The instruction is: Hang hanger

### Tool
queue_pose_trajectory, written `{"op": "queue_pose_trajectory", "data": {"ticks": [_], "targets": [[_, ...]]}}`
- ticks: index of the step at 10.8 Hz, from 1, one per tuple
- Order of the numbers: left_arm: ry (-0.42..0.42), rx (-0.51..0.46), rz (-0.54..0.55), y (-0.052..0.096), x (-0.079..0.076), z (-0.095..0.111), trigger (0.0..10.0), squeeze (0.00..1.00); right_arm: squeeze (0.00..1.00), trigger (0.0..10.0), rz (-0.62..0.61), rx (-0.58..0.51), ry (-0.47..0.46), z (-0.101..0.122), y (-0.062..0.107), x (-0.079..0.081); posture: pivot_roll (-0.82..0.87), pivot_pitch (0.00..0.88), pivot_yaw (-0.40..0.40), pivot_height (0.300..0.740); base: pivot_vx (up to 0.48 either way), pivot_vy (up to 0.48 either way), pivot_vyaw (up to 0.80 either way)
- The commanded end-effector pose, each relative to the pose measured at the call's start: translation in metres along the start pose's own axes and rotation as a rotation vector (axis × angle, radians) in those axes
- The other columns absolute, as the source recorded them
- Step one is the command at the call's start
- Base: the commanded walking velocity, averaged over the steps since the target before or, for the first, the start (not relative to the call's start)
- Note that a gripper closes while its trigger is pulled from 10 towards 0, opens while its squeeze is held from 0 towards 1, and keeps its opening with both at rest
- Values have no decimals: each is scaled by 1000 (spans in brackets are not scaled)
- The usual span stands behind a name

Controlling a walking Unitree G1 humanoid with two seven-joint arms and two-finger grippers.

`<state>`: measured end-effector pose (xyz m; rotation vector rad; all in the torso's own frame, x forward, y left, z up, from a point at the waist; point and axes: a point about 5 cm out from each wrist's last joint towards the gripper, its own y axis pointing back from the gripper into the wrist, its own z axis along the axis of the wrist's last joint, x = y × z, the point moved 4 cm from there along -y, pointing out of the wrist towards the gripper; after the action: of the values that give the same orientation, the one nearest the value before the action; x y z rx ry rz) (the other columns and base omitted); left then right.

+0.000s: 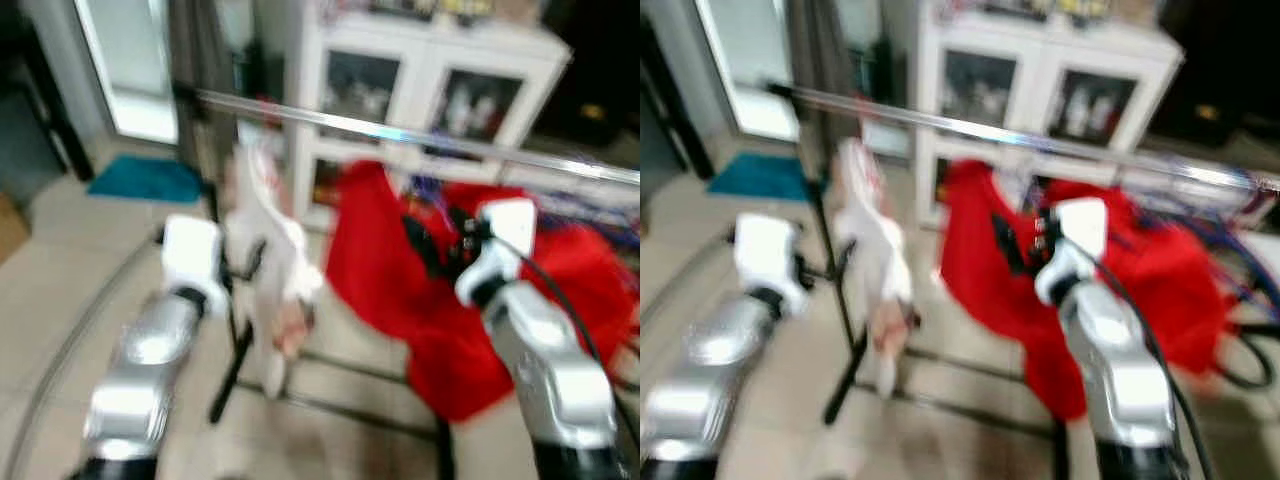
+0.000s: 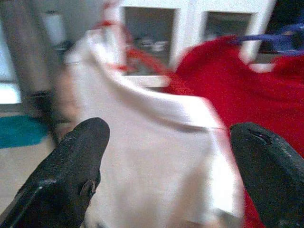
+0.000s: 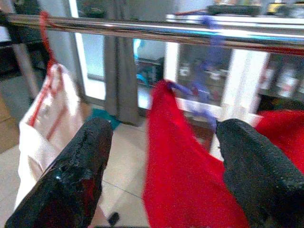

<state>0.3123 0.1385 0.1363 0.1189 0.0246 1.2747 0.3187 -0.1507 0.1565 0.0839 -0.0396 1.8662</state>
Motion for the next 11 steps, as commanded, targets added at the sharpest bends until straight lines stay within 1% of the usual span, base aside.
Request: {"op": "queue_pose_trajectory", "data": {"ticks": [1,2,4,5,6,7,8,9,10,11], "targets": [[-20,-15,19,1,7,5,10000,1000,1000,10000,13,-26,-8,6,-1,4,120,0,-71,740,0,-292,0],[-34,-16,16,2,7,5,10000,1000,1000,10000,42,-44,-4,8,-1,9,123,0,-68,740,0,0,0],[-36,-21,0,1,5,6,10000,1000,1000,10000,-11,-61,6,11,-2,0,122,0,-62,740,0,0,0],[-36,-31,-14,-1,2,8,10000,1000,1000,10000,-67,-68,7,14,-2,-9,119,0,-58,740,0,0,0],[-71,-28,-34,-2,-1,9,10000,1000,1000,10000,-107,-37,35,12,-2,-16,115,0,-53,740,0,0,0],[-83,-40,-75,-3,-7,9,10000,1000,1000,10000,-127,23,115,3,-2,-20,111,0,-51,740,0,0,0],[-72,-41,-86,-3,-9,8,10000,1000,1000,10000,-121,8,144,2,-1,-18,107,0,-47,740,0,0,0],[-62,-42,-82,-4,-9,8,10000,1000,1000,10000,-94,-19,141,3,0,-13,105,0,-50,740,0,0,0],[-49,-43,-80,-5,-9,8,10000,1000,1000,10000,-92,-13,101,0,0,-12,104,0,-51,740,262,0,0],[-49,-43,-84,-5,-11,8,10000,1000,1000,10000,-101,-4,94,-2,1,-14,104,0,-52,740,277,0,-800]]}}
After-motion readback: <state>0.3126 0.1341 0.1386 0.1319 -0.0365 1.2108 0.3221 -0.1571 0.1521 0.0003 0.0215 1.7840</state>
